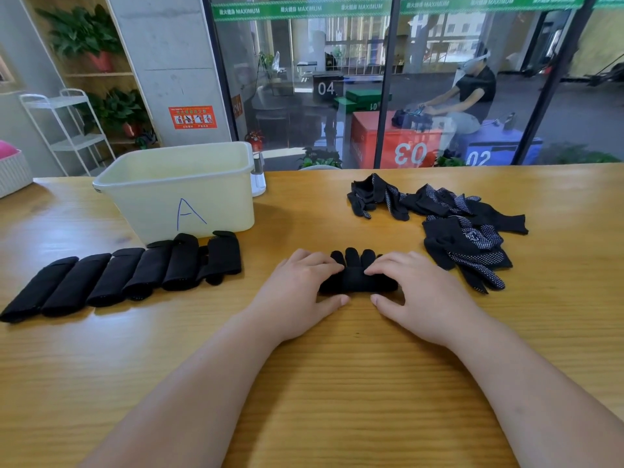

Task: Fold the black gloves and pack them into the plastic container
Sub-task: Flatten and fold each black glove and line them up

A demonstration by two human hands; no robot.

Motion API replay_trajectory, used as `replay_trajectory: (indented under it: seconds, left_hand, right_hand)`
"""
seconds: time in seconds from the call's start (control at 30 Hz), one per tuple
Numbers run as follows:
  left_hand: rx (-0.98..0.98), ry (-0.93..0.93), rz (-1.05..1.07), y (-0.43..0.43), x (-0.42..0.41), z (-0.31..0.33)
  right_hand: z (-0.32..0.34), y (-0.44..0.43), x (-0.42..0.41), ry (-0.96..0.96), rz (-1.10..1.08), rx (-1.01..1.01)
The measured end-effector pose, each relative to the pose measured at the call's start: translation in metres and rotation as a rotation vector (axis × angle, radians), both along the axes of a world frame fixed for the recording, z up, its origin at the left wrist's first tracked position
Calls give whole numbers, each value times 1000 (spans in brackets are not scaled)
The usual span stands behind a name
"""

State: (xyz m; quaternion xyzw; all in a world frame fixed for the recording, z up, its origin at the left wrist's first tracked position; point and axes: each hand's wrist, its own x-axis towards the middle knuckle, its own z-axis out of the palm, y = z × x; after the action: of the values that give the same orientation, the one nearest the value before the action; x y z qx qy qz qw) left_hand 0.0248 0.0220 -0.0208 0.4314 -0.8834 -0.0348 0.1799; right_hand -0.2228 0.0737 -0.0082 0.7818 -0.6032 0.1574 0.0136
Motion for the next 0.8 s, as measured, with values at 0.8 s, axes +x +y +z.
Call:
replay_trajectory:
  seconds: [0.8]
  left_hand:
    - [-2,296,98,6,-13,4]
  right_hand:
    - [-16,-16,19,-295,-157,-189]
